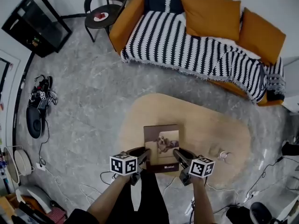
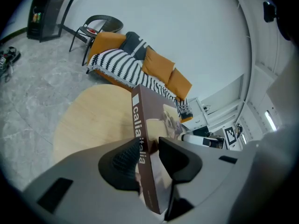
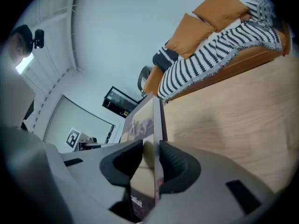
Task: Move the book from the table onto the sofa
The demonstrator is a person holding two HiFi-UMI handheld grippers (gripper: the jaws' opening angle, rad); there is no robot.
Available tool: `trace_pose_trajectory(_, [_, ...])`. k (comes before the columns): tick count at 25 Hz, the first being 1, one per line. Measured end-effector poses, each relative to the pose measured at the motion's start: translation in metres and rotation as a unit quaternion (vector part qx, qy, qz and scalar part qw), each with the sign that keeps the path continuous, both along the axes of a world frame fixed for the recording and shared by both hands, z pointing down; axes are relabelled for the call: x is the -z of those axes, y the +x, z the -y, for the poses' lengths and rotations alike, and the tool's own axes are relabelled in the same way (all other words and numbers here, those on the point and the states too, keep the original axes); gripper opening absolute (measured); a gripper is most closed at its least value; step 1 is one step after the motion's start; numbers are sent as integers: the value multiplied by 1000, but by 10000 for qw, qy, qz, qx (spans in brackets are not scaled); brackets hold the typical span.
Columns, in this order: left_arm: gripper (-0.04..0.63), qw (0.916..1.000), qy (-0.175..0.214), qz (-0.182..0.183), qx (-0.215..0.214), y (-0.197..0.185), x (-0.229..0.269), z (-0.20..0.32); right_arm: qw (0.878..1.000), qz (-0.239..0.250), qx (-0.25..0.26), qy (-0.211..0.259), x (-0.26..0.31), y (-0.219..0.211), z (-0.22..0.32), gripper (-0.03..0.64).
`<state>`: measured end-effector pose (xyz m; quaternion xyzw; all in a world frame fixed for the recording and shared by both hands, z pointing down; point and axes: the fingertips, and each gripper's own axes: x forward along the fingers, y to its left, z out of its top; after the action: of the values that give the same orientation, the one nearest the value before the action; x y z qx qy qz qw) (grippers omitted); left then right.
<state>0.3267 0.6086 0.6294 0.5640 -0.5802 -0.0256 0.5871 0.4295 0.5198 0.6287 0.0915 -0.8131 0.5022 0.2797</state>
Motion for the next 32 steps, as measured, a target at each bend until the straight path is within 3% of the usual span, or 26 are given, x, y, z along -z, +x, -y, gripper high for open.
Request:
trace_pose_trajectory(17, [135, 9975, 553, 226, -383, -19, 158, -15, 9958, 513, -689, 314, 159, -10, -22, 126])
trace_pose_trajectory(32, [133, 9955, 829, 304, -353, -37, 230, -57, 9919, 848, -802, 497, 234, -27, -63, 123])
